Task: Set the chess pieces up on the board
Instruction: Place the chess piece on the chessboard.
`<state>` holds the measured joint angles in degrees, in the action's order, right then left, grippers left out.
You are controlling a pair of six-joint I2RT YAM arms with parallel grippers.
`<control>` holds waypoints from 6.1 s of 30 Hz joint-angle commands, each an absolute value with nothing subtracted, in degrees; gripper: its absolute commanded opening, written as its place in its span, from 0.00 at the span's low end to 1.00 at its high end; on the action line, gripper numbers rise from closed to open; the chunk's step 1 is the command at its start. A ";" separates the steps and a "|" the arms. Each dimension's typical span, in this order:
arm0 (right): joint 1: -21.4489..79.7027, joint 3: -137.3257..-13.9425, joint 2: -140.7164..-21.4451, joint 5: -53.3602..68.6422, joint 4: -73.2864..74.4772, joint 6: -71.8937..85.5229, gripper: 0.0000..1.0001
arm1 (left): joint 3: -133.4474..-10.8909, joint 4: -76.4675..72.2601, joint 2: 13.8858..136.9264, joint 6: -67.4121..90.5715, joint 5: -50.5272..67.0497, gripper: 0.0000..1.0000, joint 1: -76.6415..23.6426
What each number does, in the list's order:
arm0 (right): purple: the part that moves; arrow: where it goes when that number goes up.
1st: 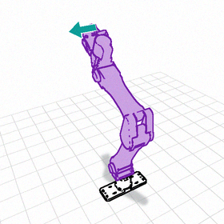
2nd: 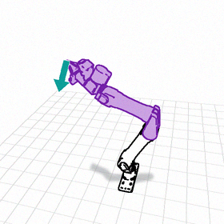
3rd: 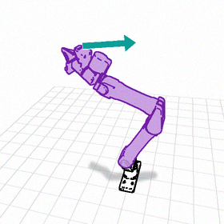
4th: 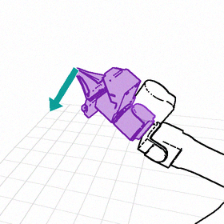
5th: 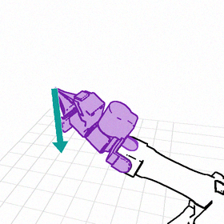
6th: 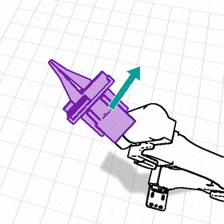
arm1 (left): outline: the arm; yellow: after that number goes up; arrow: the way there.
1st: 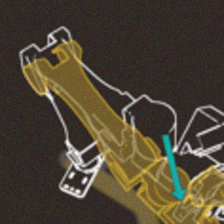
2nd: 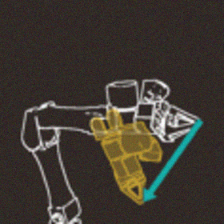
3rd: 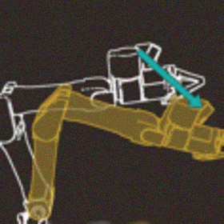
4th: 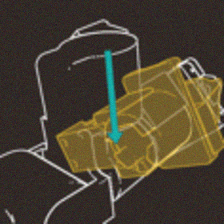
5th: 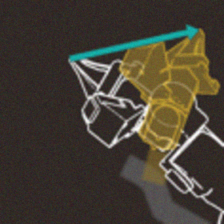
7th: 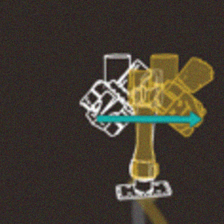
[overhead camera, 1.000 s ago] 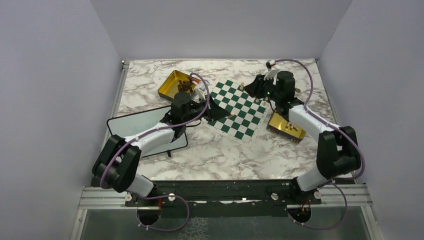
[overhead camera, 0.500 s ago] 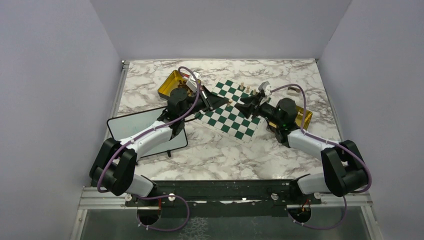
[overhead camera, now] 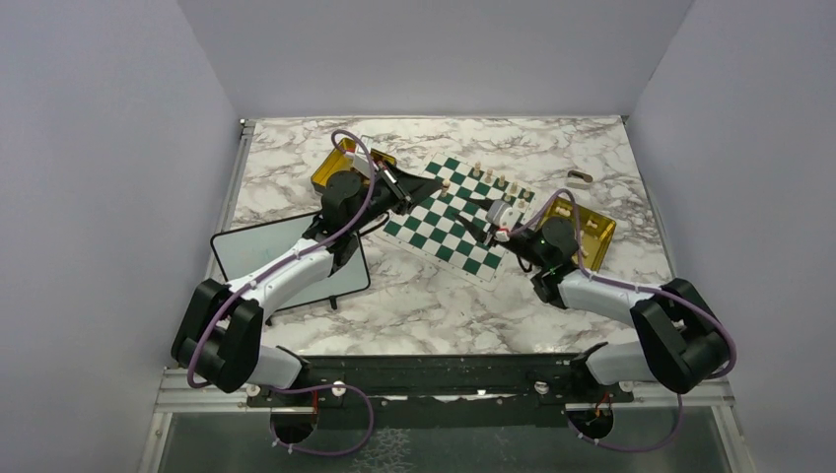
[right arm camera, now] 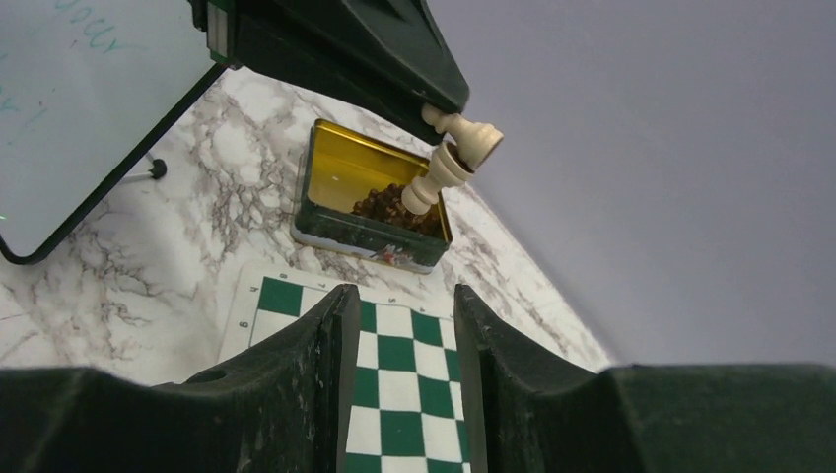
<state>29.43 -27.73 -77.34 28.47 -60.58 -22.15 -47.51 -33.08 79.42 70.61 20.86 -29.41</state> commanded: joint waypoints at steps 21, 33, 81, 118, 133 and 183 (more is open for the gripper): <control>39.69 -28.65 -87.40 7.82 -86.85 -43.80 0.50 | -45.31 -33.57 75.51 84.45 17.44 0.00 -29.09; 41.13 -28.97 -91.13 7.80 -90.56 -46.09 0.51 | -45.96 -33.57 75.76 85.32 17.46 0.00 -29.09; 44.82 -31.10 -95.70 2.23 -100.23 -44.87 0.36 | -44.12 -33.57 75.43 86.94 16.09 0.00 -29.09; 45.62 -31.16 -94.17 1.24 -100.55 -41.68 0.34 | -42.91 -34.97 76.33 87.27 15.81 0.00 -29.09; 45.57 -28.78 -92.08 0.31 -100.55 -39.95 0.07 | -42.82 -34.99 77.05 86.96 16.15 0.00 -29.12; 21.62 -63.45 -86.61 10.36 8.78 36.82 0.01 | -48.94 -1.76 63.54 7.94 15.47 0.00 -31.71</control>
